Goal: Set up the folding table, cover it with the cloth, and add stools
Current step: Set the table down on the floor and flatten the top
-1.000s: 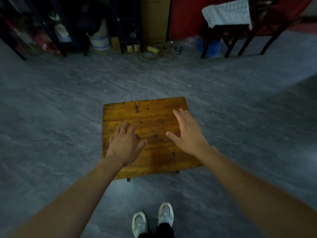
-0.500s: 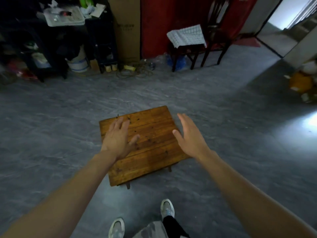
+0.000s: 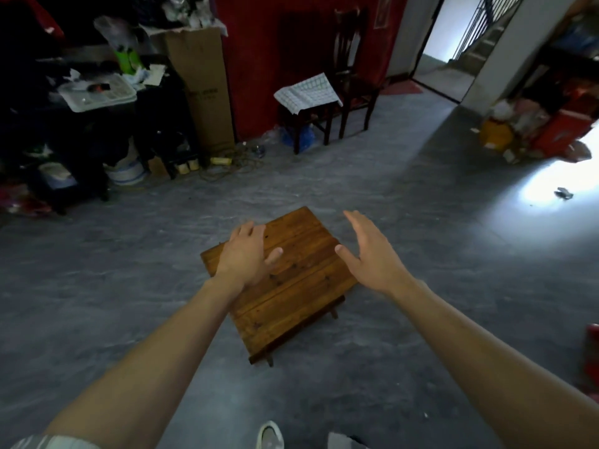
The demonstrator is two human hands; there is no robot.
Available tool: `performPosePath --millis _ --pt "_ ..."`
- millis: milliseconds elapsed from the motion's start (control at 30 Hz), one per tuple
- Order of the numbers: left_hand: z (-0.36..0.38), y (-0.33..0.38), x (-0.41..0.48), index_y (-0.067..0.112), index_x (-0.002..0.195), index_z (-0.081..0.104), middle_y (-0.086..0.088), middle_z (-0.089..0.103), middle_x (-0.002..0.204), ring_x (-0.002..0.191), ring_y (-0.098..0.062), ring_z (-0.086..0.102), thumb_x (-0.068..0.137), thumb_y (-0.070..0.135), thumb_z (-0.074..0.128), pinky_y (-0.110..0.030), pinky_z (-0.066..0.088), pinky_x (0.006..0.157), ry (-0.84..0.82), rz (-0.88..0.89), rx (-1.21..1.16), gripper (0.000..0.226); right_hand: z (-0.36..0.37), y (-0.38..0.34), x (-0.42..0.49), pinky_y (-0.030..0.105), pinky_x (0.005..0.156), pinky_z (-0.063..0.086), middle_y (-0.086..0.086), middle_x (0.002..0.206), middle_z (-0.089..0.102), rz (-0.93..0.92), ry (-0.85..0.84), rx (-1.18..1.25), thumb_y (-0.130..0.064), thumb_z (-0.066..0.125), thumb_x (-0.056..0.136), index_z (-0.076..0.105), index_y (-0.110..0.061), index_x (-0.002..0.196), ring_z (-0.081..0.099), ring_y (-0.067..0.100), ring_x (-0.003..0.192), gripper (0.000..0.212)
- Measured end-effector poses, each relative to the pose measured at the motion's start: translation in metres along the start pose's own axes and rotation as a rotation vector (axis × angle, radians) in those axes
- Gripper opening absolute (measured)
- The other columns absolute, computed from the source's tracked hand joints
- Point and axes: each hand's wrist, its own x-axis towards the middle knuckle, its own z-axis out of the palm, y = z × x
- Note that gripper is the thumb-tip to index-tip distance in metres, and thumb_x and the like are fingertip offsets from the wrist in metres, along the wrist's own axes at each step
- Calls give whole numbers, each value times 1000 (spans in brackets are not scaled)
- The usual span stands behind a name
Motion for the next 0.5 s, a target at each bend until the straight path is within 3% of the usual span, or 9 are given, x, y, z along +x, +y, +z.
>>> performPosePath --millis 500 --pt "-6 36 -99 15 151 29 -9 24 159 145 -29 21 95 51 51 -45 28 116 21 -22 3 70 -15 -2 -92 32 121 15 10 162 22 -10 16 69 -31 58 98 20 -12 156 15 21 151 72"
